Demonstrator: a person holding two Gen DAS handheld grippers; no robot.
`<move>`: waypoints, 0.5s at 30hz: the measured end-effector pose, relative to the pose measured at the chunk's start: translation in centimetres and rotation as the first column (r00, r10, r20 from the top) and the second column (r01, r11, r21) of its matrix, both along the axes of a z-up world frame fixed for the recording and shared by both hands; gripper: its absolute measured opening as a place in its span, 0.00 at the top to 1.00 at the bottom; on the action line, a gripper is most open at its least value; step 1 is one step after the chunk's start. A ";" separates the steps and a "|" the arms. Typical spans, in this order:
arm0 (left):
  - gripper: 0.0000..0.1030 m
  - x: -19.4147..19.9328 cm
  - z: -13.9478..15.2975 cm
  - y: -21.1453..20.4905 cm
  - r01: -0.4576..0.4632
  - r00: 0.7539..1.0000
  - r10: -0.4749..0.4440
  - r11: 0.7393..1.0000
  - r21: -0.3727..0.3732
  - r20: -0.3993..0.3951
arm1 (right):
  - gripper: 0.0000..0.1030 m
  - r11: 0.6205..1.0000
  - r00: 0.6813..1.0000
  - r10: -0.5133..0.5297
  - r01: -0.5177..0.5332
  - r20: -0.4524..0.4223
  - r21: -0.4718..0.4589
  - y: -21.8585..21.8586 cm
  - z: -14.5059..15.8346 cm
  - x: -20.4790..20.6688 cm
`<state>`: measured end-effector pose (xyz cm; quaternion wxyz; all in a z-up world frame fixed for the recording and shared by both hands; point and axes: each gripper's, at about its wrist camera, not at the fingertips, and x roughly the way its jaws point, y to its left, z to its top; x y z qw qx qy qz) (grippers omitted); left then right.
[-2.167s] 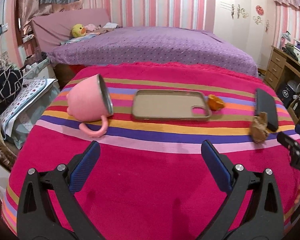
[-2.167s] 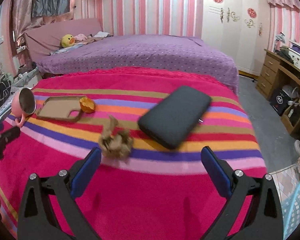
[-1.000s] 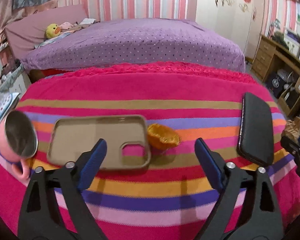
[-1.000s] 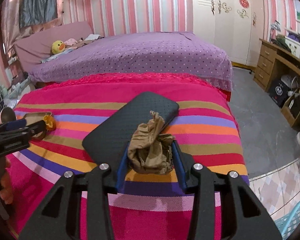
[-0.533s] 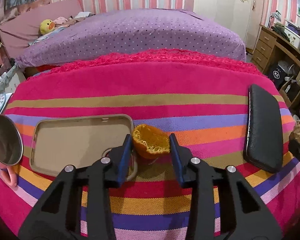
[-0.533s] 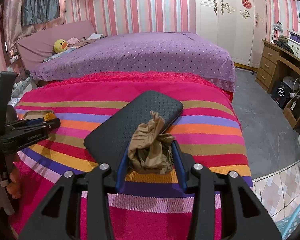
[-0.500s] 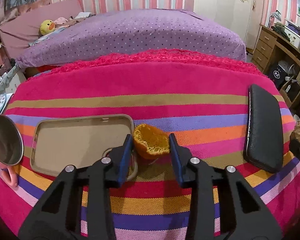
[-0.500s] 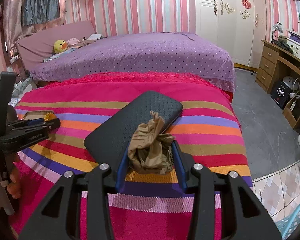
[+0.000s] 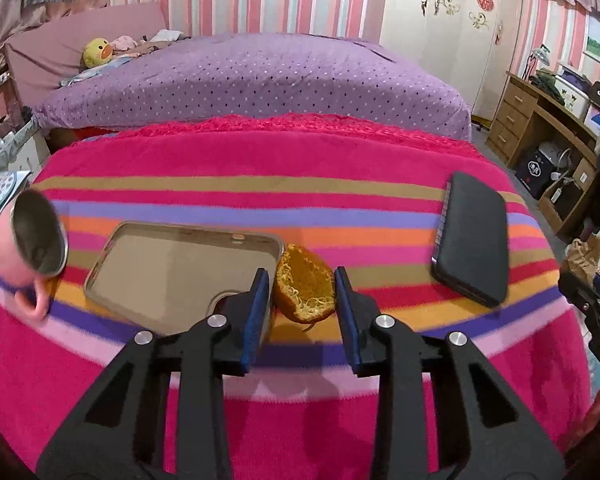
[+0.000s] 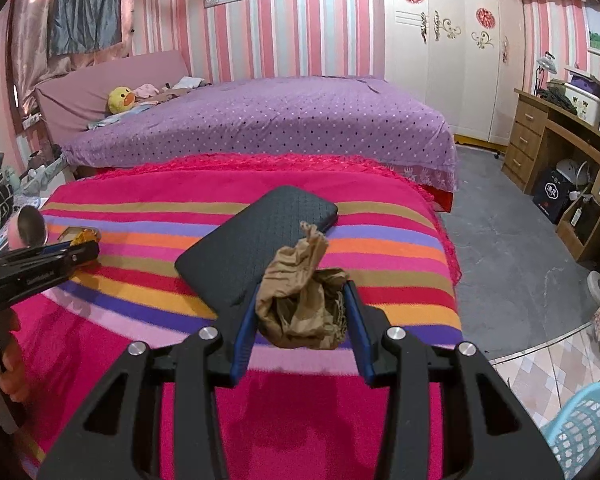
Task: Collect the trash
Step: 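Carry paper bag and peel over the blue basket and open both tools to drop them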
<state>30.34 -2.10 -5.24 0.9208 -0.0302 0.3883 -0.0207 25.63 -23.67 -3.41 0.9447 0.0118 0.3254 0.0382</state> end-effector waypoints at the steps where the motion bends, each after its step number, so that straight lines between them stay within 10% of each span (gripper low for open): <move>1: 0.69 -0.9 0.2 -0.1 -0.001 1.000 0.001 1.000 -0.002 0.007 | 0.60 1.000 1.000 0.003 -0.003 0.003 -0.003 -0.1 0.1 -0.5; 15: 0.71 -9.8 -0.5 -0.1 0.044 0.999 -0.043 0.999 0.016 -0.026 | 0.60 1.000 1.000 -0.013 0.013 -0.013 0.000 -3.1 -0.3 -7.9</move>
